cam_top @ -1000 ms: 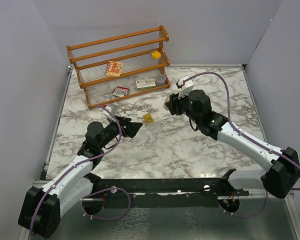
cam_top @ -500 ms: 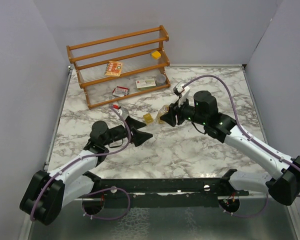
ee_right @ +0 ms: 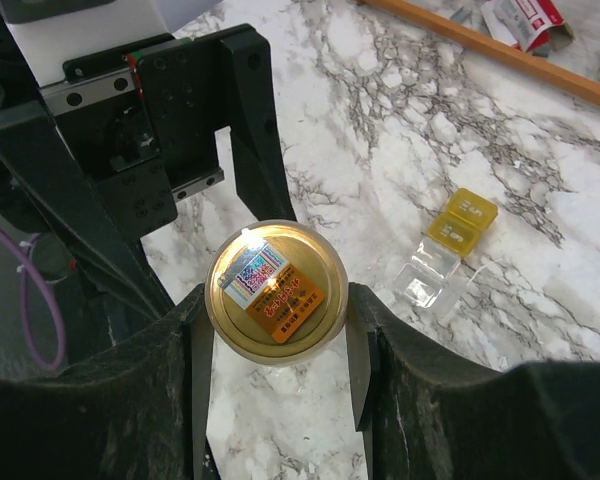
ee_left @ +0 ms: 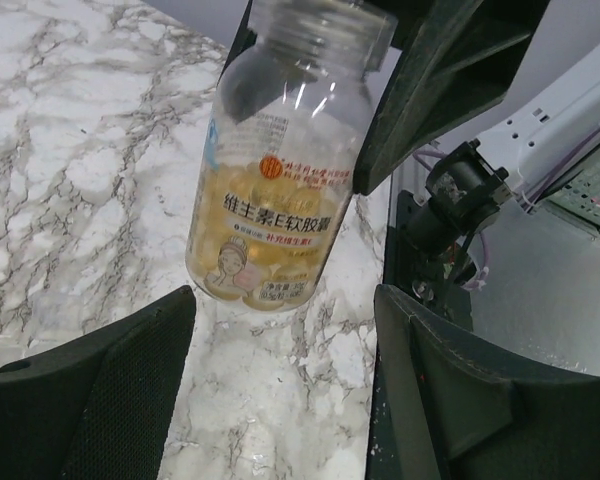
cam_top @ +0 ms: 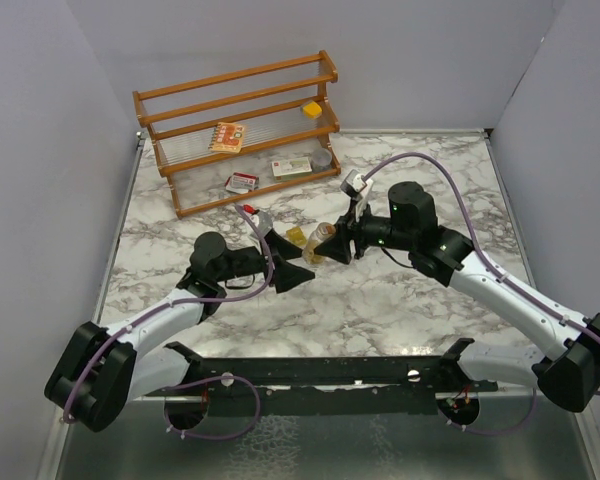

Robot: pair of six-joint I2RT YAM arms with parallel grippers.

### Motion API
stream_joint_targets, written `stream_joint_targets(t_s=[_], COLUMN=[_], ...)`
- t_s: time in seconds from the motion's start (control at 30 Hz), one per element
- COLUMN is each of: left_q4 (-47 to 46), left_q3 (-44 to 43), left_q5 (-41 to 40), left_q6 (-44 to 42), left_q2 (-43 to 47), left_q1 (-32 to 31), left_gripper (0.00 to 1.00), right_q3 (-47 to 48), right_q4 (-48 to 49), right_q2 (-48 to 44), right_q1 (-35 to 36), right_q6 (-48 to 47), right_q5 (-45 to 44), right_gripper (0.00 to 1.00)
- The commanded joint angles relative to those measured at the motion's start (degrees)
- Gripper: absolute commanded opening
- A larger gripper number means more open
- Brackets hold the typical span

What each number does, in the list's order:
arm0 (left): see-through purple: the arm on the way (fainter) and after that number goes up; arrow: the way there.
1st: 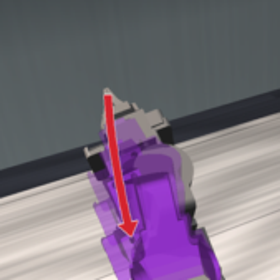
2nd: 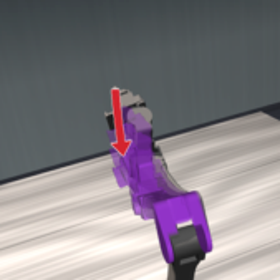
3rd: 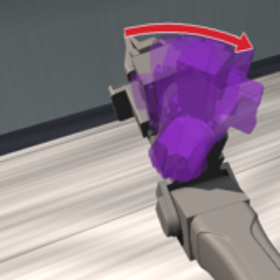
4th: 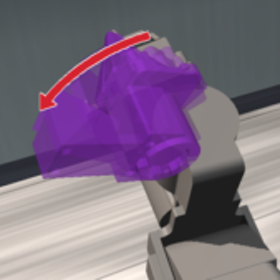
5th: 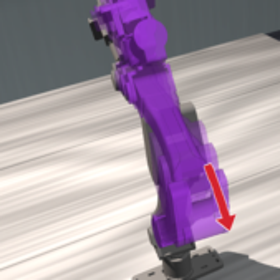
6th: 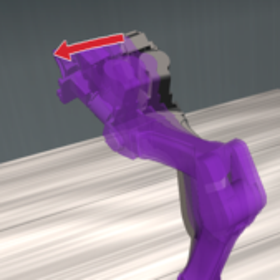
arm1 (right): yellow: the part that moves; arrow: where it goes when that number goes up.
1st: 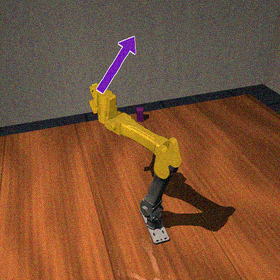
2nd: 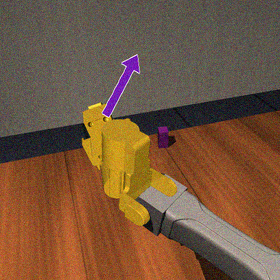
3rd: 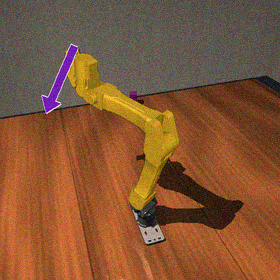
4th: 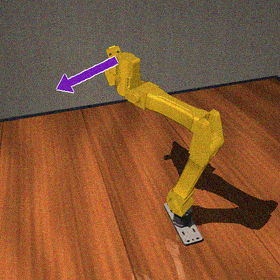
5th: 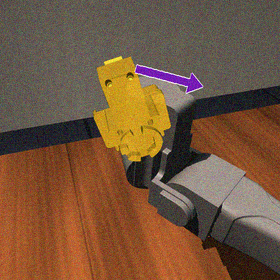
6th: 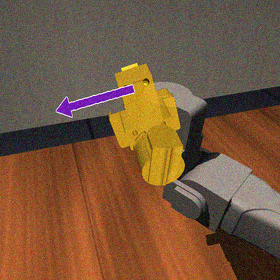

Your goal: Sort the pills into containers

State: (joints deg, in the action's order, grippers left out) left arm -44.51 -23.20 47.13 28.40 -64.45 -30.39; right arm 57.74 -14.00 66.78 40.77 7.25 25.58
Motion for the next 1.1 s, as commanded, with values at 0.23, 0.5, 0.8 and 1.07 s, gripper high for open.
stream_joint_targets(t_s=[0.23, 0.5, 0.8, 1.07], left_q4=[-2.2, -2.2, -2.2, -2.2], left_q3=[-1.2, -1.1, -0.8, -0.3], left_q5=[2.2, 1.7, 0.6, 0.0], left_q6=[-1.8, -2.0, -2.2, -2.0], left_q2=[1.3, 1.5, 3.1, 4.9], left_q1=[-1.0, -1.3, -1.5, -1.6], left_gripper=[0.72, 0.71, 0.69, 0.56], right_q3=[1.5, -1.1, -3.4, -4.1], right_q4=[1.2, 7.8, 12.9, 13.5], right_q2=[1.8, 1.5, 2.2, 2.5], right_q1=[-0.1, -0.1, -0.1, -0.1], right_q6=[1.6, 5.7, 8.7, 8.8], right_q5=[10.9, 13.9, 14.6, 14.3], right_gripper=[0.01, 0.01, 0.01, 0.01])
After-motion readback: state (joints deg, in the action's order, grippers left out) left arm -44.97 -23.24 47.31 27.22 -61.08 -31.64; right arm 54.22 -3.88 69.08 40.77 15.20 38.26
